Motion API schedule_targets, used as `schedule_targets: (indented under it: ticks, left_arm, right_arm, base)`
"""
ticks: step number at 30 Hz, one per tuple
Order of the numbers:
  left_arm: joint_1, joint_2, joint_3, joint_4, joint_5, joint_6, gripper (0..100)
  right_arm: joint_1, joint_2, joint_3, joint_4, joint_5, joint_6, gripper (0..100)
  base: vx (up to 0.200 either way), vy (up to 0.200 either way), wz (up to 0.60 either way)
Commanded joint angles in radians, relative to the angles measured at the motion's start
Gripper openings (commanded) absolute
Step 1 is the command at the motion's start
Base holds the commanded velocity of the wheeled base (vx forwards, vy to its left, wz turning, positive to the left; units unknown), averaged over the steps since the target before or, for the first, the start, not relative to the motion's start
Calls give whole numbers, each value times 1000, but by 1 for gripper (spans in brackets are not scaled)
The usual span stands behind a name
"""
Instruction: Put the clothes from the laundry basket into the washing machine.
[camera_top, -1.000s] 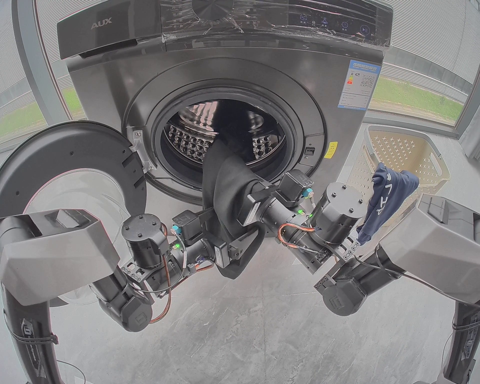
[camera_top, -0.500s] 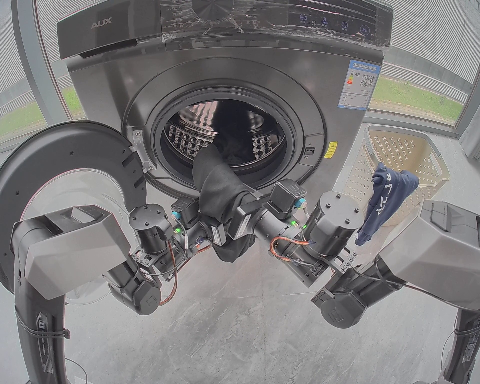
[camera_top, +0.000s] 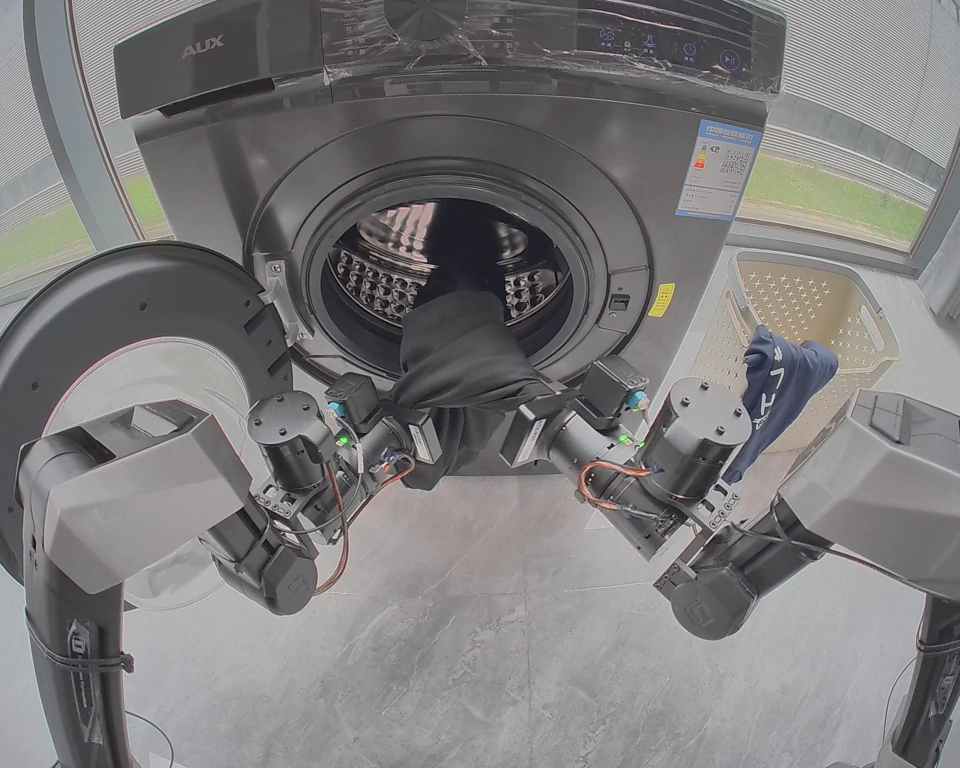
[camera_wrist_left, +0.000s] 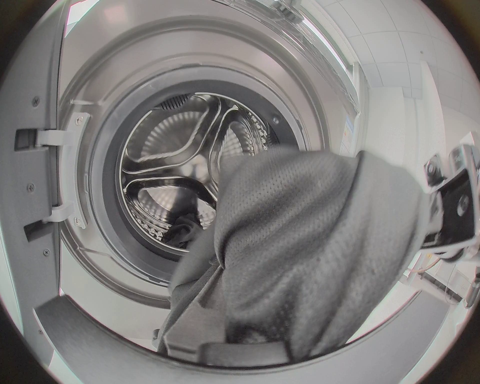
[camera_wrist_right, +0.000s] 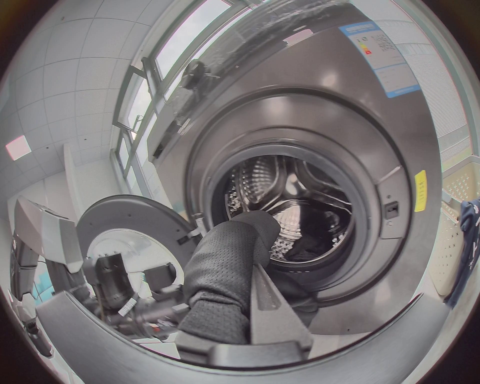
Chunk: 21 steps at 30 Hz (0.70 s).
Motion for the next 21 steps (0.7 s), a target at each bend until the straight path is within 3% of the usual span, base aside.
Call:
schedule_targets:
  ticks: [1, 12, 13, 18, 20, 21]
  left_arm:
    - [7, -59, 21, -1, 6, -21, 0]
    - [-16, -141, 122, -2, 6, -47, 0]
    - [-16, -142, 128, -2, 5, -50, 0]
    - [-37, -193, 185, -2, 5, -96, 0]
    - [-45, -220, 209, -1, 6, -105, 0]
    - [-54, -253, 245, -1, 5, -110, 0]
  right_arm:
    - [-37, 4, 23, 3, -3, 3, 0]
    - [-20, 72, 32, -9, -3, 0, 0]
    - [-19, 67, 32, -9, -3, 0, 100]
    - [-11, 18, 92, -11, 18, -4, 100]
    - [1, 1, 138, -11, 33, -10, 100]
    - [21, -24, 210, -11, 53, -18, 100]
  base:
    - [0, 0, 0]
    - [0, 0, 0]
    - [0, 0, 0]
    - [0, 0, 0]
    - [0, 0, 0]
    - [0, 0, 0]
